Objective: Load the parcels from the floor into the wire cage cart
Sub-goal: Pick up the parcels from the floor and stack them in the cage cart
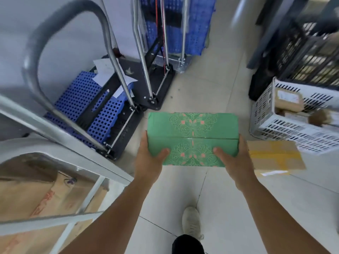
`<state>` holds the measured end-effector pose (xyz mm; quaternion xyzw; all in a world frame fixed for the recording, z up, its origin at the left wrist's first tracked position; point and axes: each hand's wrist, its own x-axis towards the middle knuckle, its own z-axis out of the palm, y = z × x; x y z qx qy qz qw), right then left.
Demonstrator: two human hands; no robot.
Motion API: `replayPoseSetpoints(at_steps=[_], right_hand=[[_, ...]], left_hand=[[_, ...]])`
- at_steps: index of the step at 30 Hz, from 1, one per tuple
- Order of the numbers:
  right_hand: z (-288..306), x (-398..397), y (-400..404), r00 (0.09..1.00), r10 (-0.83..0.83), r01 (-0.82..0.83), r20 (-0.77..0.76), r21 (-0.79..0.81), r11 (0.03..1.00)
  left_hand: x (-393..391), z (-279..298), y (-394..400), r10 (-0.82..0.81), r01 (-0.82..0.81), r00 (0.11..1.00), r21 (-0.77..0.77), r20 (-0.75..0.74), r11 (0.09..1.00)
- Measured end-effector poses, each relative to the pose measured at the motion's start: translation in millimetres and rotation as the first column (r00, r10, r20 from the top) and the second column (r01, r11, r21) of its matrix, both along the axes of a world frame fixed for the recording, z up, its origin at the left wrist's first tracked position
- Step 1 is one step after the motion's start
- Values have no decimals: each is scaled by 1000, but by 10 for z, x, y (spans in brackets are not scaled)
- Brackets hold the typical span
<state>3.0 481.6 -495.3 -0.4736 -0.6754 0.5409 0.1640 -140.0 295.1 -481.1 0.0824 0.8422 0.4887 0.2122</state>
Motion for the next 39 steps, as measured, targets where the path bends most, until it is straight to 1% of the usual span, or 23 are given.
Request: replayPoseSetpoints(at_steps=[4, 10, 13, 16, 20, 23, 28, 31, 35, 39], right_hand=[[938, 190, -183, 994, -4, 8, -109, 33, 999], [2158, 333, -425, 977, 19, 4, -212, 110, 994], [2622, 328, -501, 966, 53, -17, -252, 141, 990], [2961, 280, -552, 957, 87, -40, -276, 172, 984], [3445, 182, -677, 931, 184, -112, -316, 232, 966], [3762, 64, -804, 896, 250, -164, -368, 248, 955], [4173, -166, -1163, 842, 365, -256, -398, 300, 919], [4365, -325, -1449, 795, 460, -334, -395, 347, 876], [4534, -560, -1947, 708, 561, -443, -429, 350, 826], [4606, -872, -2609, 640, 664, -549, -387, 375, 747]], left_hand=[[178, 877, -199, 12, -7, 997, 66, -74, 998], [343, 2018, -471, 58, -35, 985, 138, -163, 990], [383, 2486, -591, 91, -53, 972, 177, -215, 983], [417, 2880, -707, 123, -67, 953, 202, -276, 977], [461, 3374, -912, 199, -119, 915, 237, -351, 964], [498, 3681, -1105, 261, -163, 889, 273, -377, 948], [550, 4075, -1577, 381, -268, 831, 309, -404, 912], [574, 4259, -1938, 447, -334, 781, 314, -436, 889], [596, 4397, -2502, 526, -405, 723, 341, -448, 848], [563, 4455, -3165, 620, -499, 650, 370, -439, 784]])
